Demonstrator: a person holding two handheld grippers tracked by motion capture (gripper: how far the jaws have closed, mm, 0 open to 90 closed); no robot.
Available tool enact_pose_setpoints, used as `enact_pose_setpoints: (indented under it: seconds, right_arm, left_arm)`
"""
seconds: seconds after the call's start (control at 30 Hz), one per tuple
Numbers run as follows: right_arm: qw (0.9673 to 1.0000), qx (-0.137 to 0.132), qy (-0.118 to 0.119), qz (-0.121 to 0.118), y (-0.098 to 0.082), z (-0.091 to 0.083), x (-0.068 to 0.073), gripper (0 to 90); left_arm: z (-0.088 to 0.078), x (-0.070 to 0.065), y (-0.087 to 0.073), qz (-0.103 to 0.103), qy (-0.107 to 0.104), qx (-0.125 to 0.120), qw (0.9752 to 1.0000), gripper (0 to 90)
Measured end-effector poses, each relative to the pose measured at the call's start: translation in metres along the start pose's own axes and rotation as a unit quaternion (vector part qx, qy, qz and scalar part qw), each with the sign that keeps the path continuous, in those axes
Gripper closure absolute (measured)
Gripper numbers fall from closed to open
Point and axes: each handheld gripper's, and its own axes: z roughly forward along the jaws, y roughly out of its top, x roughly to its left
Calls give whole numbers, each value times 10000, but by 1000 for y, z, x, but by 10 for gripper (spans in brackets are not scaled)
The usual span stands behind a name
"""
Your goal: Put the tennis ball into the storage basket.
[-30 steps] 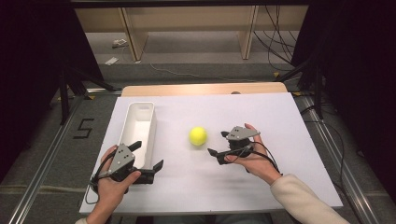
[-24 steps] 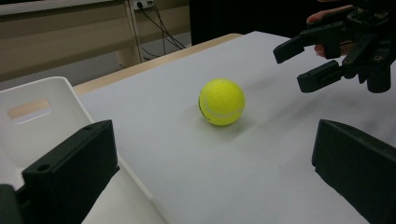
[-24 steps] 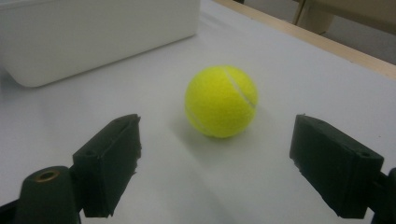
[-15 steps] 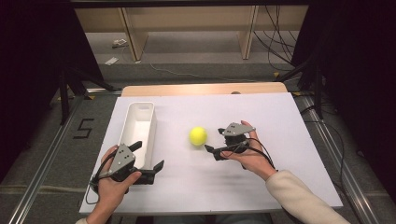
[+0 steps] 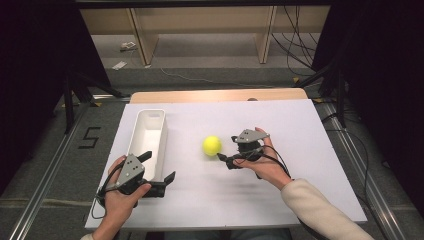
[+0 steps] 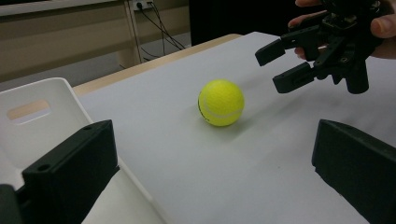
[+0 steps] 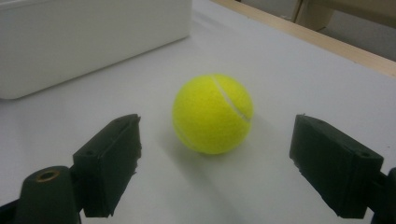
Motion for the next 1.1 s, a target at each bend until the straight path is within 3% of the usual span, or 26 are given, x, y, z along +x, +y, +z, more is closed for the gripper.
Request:
enact_pose_setpoints:
  seconds: [1.1]
  right_arm:
    - [10000,65,14,3,10,27,0,172]
  left_arm:
    - [-1,0,1,19,-17,-19,10000,0]
